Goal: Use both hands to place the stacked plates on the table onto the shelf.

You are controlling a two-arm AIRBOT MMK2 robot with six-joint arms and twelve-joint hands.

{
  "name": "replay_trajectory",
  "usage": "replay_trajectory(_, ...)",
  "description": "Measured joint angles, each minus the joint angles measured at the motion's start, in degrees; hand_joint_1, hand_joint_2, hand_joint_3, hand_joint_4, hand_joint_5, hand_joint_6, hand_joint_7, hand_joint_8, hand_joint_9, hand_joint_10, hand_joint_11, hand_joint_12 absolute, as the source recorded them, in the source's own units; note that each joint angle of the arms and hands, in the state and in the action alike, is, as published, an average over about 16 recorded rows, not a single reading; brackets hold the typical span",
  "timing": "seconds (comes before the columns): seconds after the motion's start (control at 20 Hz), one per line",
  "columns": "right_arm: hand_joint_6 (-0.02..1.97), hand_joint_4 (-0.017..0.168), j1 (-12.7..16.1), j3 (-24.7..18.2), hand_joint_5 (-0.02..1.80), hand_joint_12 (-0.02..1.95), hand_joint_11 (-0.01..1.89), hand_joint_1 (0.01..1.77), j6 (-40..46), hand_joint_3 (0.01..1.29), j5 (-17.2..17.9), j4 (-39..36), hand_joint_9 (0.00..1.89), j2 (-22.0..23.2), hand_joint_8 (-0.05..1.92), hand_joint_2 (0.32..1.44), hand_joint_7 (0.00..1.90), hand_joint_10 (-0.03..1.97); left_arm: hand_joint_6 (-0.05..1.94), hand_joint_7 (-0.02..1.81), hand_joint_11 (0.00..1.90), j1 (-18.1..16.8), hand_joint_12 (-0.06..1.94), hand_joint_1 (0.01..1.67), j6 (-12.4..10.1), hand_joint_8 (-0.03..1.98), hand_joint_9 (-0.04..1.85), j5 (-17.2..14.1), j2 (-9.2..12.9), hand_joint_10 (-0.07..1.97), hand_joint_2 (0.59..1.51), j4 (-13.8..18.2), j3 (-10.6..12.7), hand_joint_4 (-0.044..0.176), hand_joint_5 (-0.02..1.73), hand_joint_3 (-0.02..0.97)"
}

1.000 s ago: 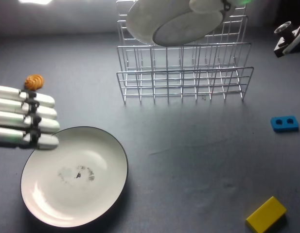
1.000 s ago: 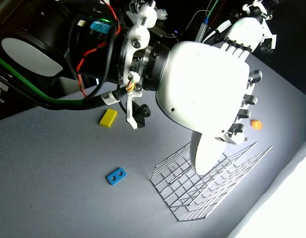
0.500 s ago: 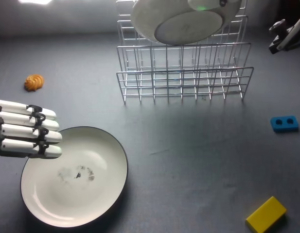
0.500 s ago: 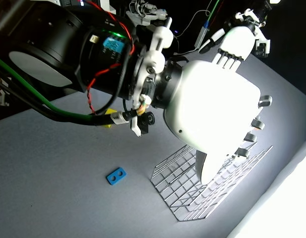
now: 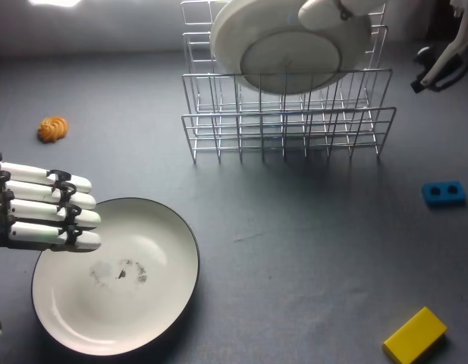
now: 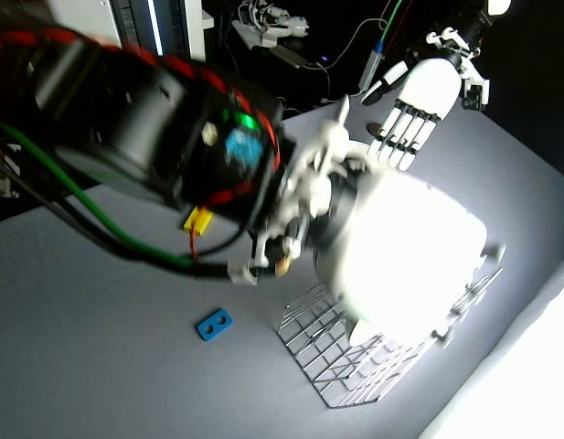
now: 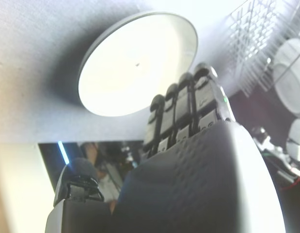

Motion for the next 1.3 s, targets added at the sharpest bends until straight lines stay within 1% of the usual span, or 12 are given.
replay_trajectory(0.2, 0.89, 0.021, -1.4, 2.7, 0.95, 0.97, 0.76, 1.22, -0.2, 0.01, -0.7, 1.4, 1.2, -1.6, 0.86, 1.03, 1.05, 0.0, 0.01, 0.04, 0.02, 1.0, 0.01, 0.02, 0.0, 0.0, 0.02, 1.7, -0.6, 0.01, 1.146, -0.9, -0.1, 0.0, 0.07, 0.008)
replay_trajectory(0.4, 0.88, 0.012, -2.5, 4.3, 0.93, 0.93, 0.72, 1.21, -0.5, 0.01, -0.8, 1.8, 1.15, -2.7, 0.65, 1.04, 1.03, 0.0, 0.01, 0.03, 0.02, 2.2, 0.01, 0.02, 0.0, 0.0, 0.02, 3.8, -1.4, 0.01, 1.147, -2.2, -0.1, 0.0, 0.06, 0.008)
replay_trajectory(0.75, 0.52, 0.001, -3.5, 5.4, 0.9, 0.83, 0.63, 1.14, -0.9, 0.01, -0.1, 1.9, 1.0, -3.6, 0.28, 1.05, 0.97, 0.01, 0.01, 0.03, 0.02, 3.7, 0.01, 0.02, 0.1, 0.0, 0.01, 8.1, -2.8, 0.0, 1.15, -5.5, -0.2, -0.001, 0.06, 0.008)
replay_trajectory(1.0, 0.25, -0.005, -3.8, 5.1, 0.86, 0.8, 0.53, 1.09, -0.9, 0.01, 0.3, 2.0, 0.89, -3.4, 0.02, 1.04, 0.91, 0.02, 0.01, 0.02, 0.02, 4.8, 0.01, 0.02, 0.1, 0.0, 0.02, 11.4, -3.3, 0.01, 1.152, -7.7, -0.3, 0.0, 0.07, 0.008)
replay_trajectory(1.2, 0.04, -0.002, -3.5, 4.0, 0.82, 0.82, 0.44, 1.04, -1.3, 0.01, 1.0, 1.9, 0.82, -2.7, 0.02, 1.03, 0.85, 0.02, 0.01, 0.02, 0.02, 5.9, 0.01, 0.02, -0.2, -0.01, 0.02, 14.1, -3.3, 0.01, 1.153, -9.3, -0.6, 0.0, 0.07, 0.008)
replay_trajectory(1.3, 0.02, -0.002, -3.2, 3.2, 0.8, 0.84, 0.4, 1.03, -1.6, 0.01, 1.8, 1.5, 0.79, -2.2, 0.01, 1.02, 0.83, 0.02, 0.01, 0.02, 0.02, 6.6, 0.01, 0.02, -0.4, -0.01, 0.02, 15.4, -3.3, 0.01, 1.154, -10.1, -0.8, -0.001, 0.08, 0.008)
